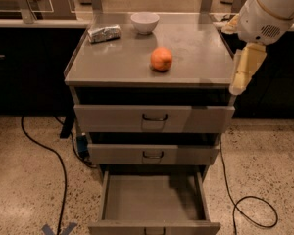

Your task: Place orange into bottom drawer

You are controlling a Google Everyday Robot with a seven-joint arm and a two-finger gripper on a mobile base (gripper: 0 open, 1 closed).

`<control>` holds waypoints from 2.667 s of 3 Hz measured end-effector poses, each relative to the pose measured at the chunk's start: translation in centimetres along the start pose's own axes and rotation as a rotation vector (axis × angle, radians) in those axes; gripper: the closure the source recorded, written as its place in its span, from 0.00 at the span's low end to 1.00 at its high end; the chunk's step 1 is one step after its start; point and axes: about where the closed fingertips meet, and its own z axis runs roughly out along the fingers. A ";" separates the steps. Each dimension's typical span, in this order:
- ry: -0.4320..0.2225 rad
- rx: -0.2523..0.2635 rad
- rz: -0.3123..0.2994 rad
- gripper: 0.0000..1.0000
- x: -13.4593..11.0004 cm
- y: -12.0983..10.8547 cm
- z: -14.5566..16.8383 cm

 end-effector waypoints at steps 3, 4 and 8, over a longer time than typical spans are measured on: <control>-0.057 -0.046 -0.134 0.00 -9.3 -7.4 8.6; -0.070 -0.041 -0.136 0.00 -9.6 -7.9 9.1; -0.111 -0.033 -0.249 0.00 -12.9 -13.8 14.5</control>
Offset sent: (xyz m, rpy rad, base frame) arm 0.0983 0.0820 -0.0167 0.0358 -0.0019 0.1581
